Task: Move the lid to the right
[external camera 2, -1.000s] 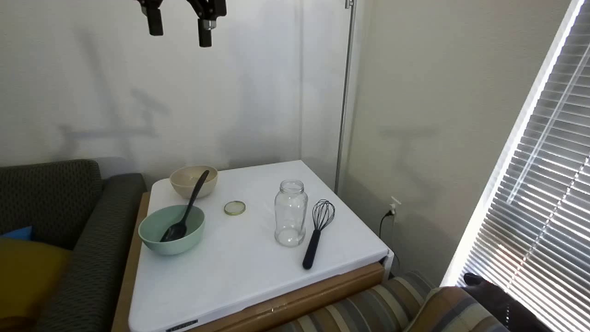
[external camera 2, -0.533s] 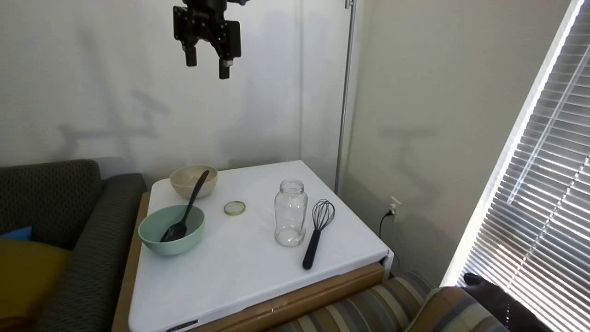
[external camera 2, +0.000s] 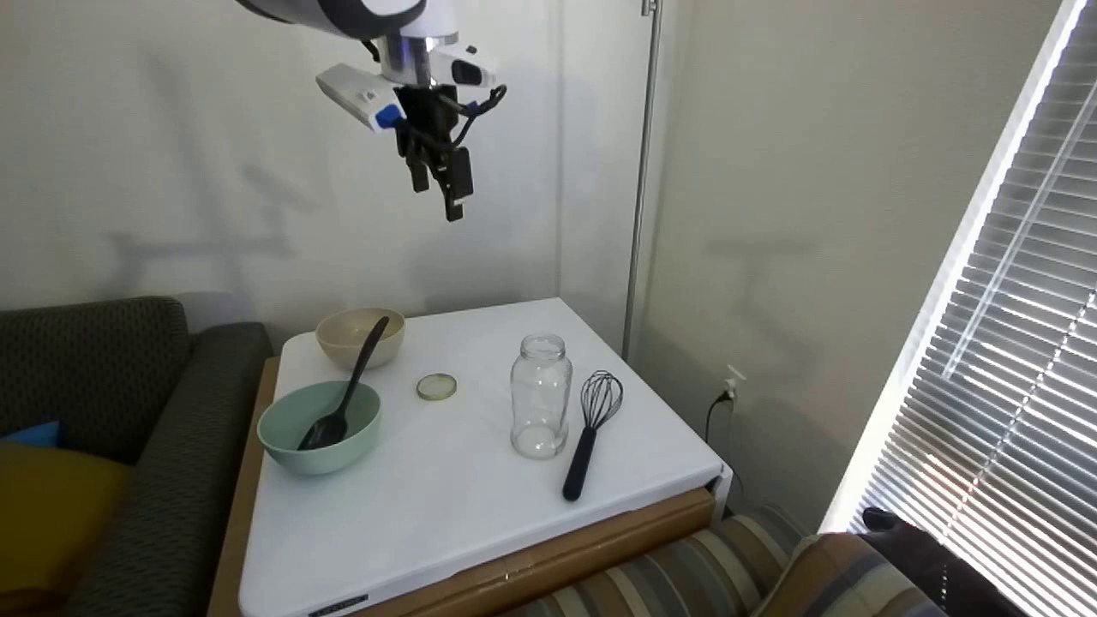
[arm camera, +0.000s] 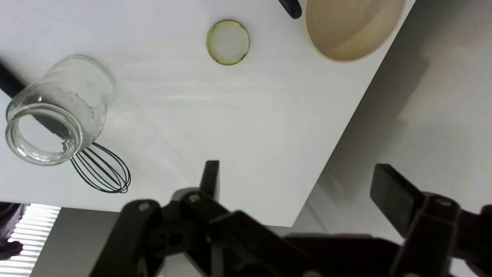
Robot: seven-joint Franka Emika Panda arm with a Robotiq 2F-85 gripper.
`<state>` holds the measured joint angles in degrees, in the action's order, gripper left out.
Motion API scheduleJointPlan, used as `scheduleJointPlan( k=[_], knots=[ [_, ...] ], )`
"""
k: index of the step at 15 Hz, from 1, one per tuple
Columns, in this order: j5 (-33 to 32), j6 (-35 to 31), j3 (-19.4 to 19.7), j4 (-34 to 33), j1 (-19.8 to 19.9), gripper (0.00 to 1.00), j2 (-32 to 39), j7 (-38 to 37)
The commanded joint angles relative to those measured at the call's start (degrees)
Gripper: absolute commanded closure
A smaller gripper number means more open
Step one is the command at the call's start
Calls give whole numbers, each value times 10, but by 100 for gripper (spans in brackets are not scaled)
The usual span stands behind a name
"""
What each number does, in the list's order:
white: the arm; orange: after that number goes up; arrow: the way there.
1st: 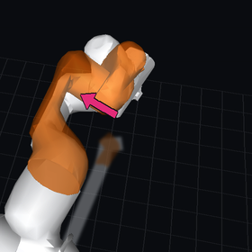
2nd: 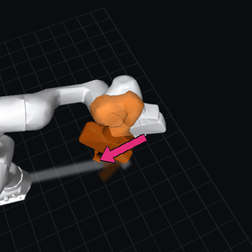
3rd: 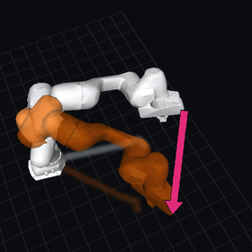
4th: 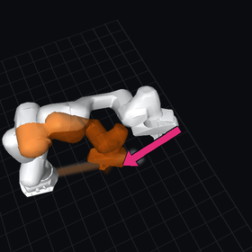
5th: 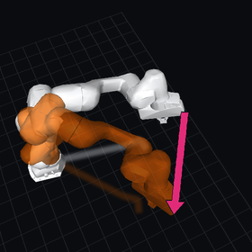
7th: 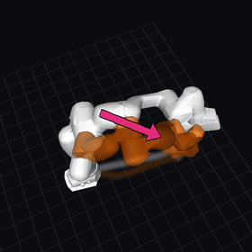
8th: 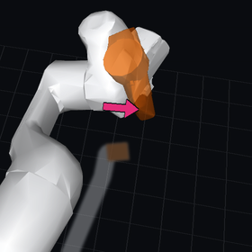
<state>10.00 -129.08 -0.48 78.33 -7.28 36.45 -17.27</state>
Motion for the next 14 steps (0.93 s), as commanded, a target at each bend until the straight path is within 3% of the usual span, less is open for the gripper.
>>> scheduleJointPlan(
  k=[1, 6, 8, 9, 13, 14],
  knots=[
    [-6, -24, 12, -39, -13, 0, 60, -83],
    [-16, -19, 21, -64, -31, 0, 120, -146],
    [-20, 12, 20, -83, -31, 0, 139, -142],
    [-10, -13, 13, -50, -29, 0, 115, -137],
    [-12, -9, 13, -67, -30, 0, 136, -137],
    [-18, -25, 22, -45, -35, 0, 115, -146]
  ],
)
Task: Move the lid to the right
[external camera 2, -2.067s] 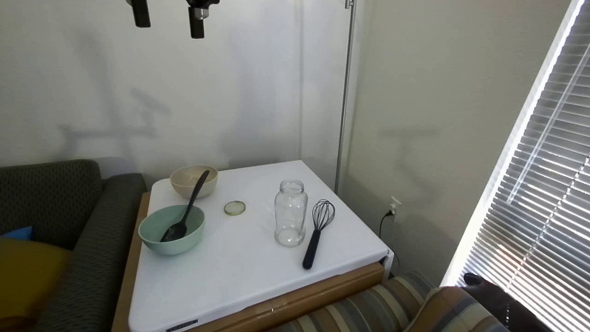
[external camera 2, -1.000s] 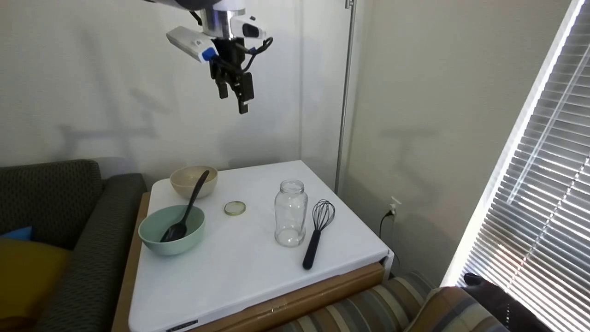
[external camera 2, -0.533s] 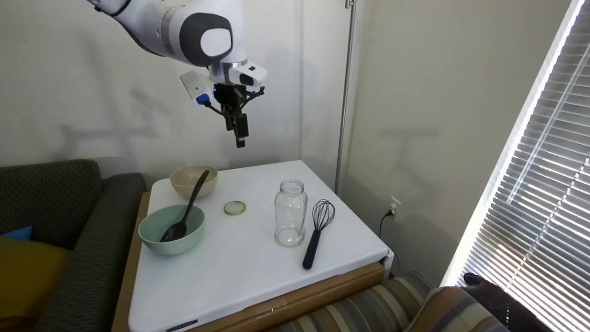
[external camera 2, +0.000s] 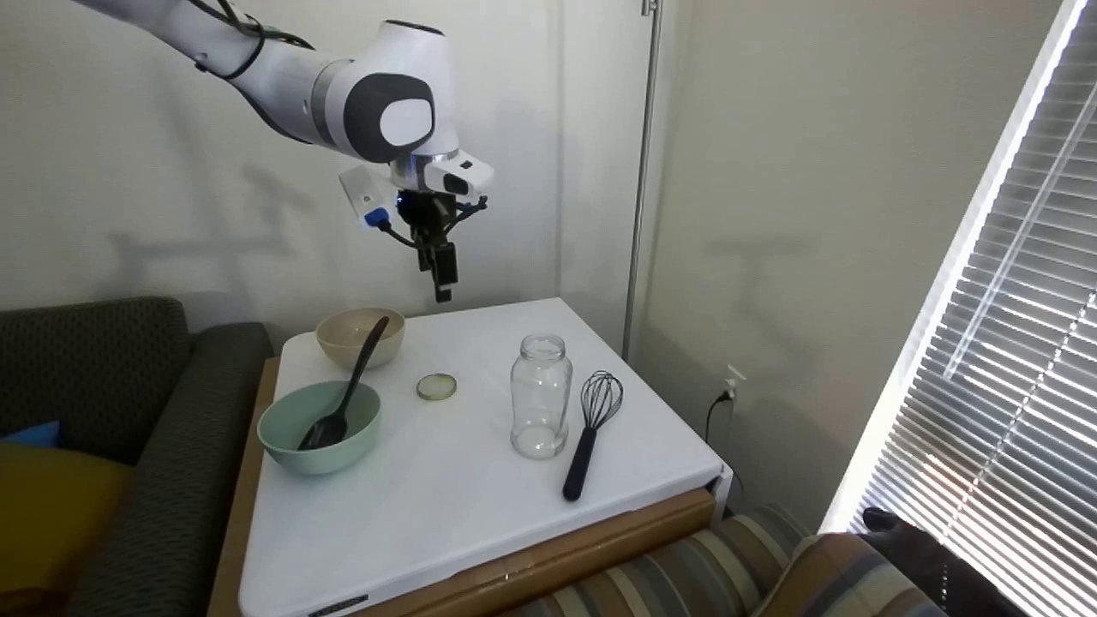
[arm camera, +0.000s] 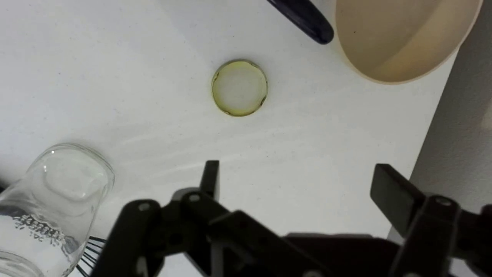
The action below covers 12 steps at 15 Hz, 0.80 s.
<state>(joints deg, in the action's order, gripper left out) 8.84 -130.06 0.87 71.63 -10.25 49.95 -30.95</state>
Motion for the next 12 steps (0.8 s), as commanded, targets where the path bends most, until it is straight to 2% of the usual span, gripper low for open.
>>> scheduleJointPlan(
  k=[1, 7, 12],
  knots=[
    [-4, -22, 11, 25, -3, 0, -23, -13],
    [-8, 8, 28, -40, -1, 0, 44, -84],
    [-13, 40, 20, -103, -10, 0, 107, -87]
  ],
)
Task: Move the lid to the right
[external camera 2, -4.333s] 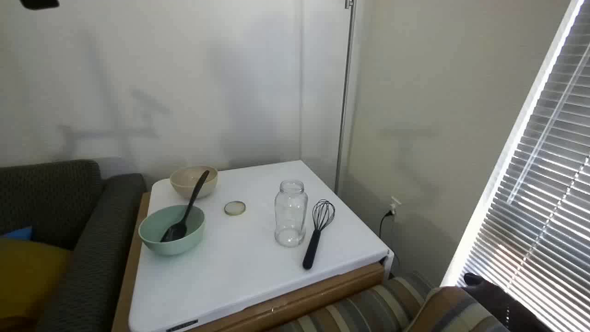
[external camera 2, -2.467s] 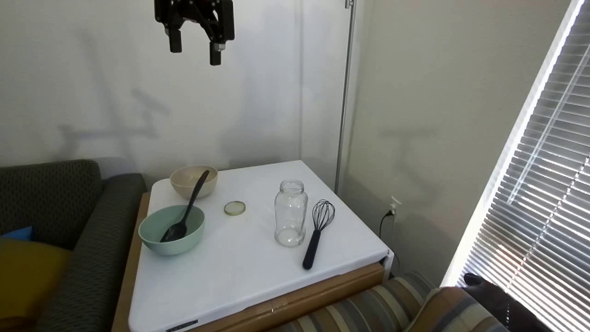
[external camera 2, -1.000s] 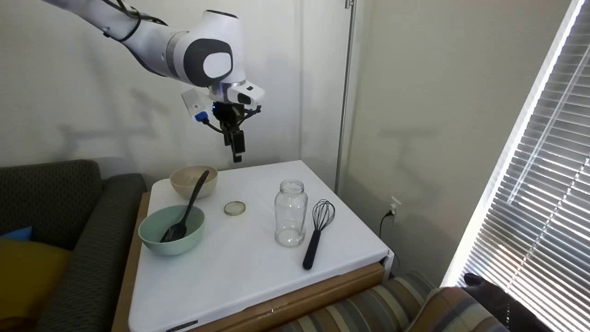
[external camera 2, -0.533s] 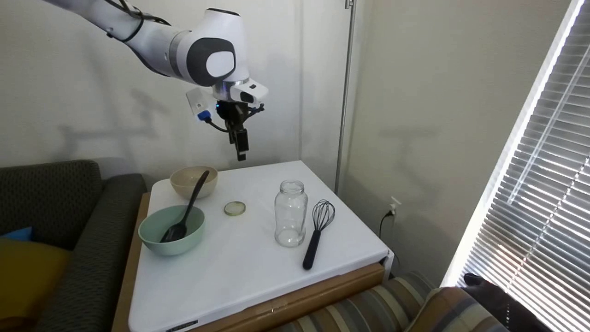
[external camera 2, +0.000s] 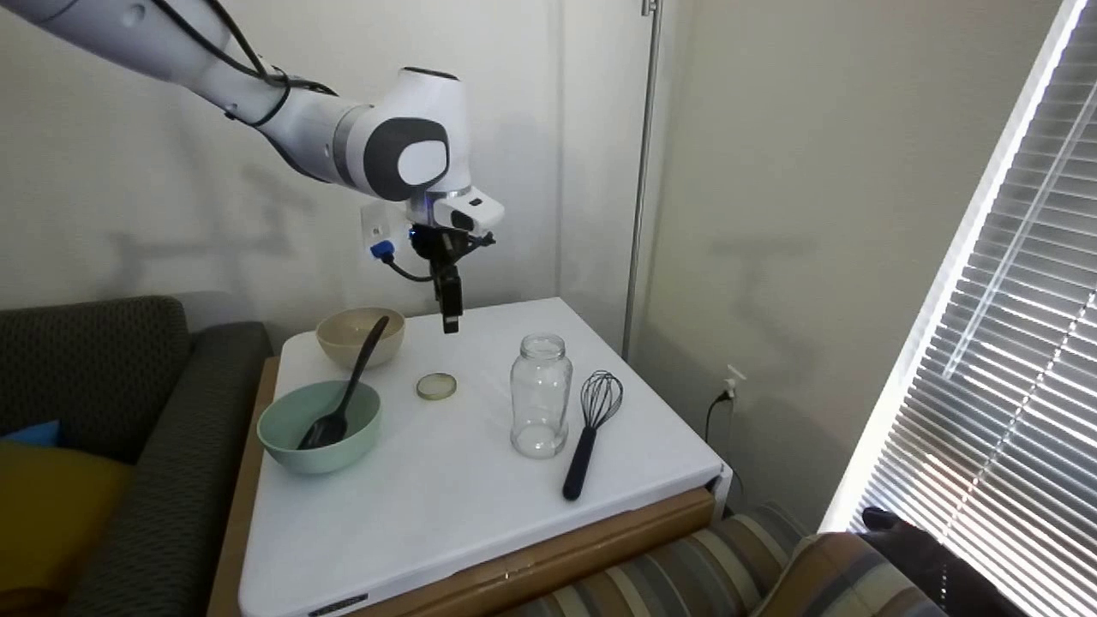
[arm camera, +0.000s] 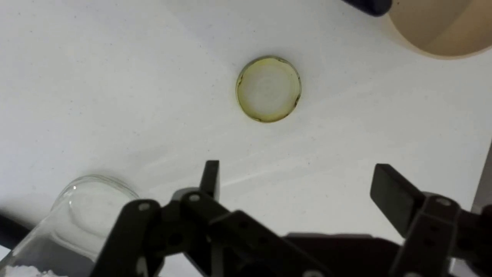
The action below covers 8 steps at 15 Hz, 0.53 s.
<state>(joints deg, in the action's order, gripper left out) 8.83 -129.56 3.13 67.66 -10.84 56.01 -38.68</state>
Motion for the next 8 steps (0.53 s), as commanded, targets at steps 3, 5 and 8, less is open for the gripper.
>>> scheduleJointPlan(
  k=[3, 5, 8],
  knots=[
    [-25, 57, 1, -136, -9, 0, 110, -4],
    [-35, 75, 1, -180, -10, 0, 147, -2],
    [-42, 94, -1, -233, -12, 0, 191, -5]
  ],
)
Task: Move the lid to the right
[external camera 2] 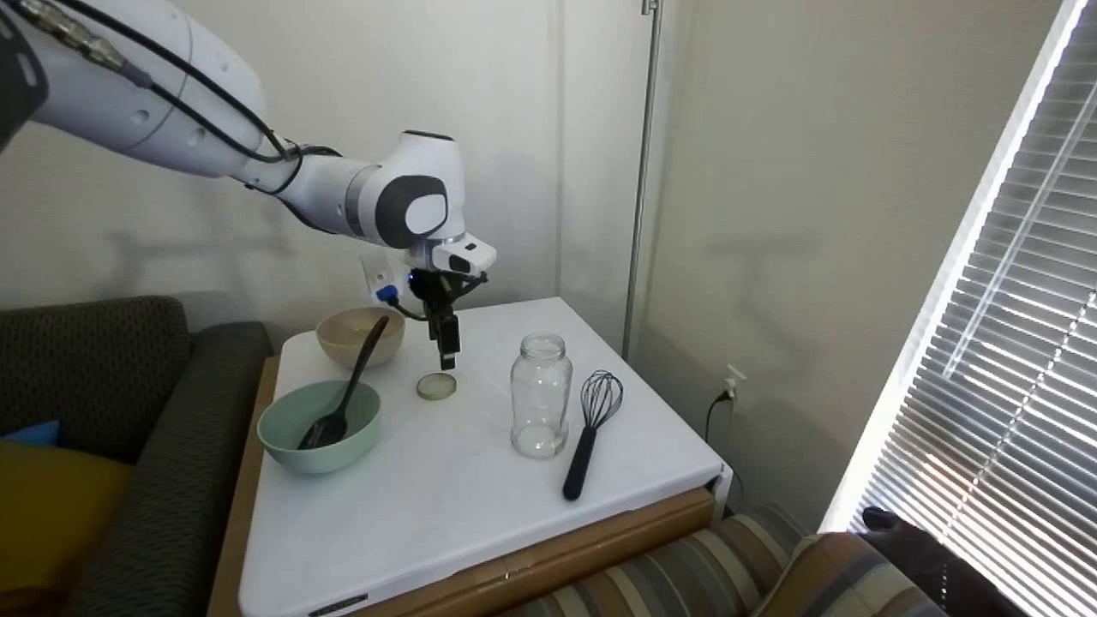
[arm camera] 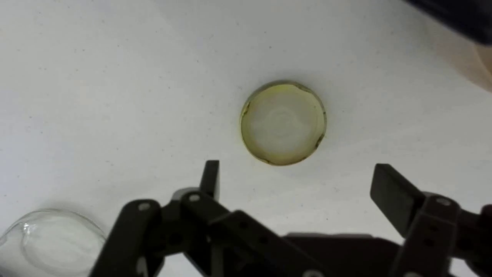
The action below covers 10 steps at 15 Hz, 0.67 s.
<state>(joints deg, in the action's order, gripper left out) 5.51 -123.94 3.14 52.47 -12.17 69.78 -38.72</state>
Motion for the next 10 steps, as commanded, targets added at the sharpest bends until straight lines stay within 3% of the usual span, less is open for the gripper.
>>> scheduleJointPlan(
  k=[1, 10],
  knots=[
    [-7, 38, -4, -91, 0, 0, 64, -9],
    [-3, -9, -6, -201, -7, 0, 155, -98]
  ],
)
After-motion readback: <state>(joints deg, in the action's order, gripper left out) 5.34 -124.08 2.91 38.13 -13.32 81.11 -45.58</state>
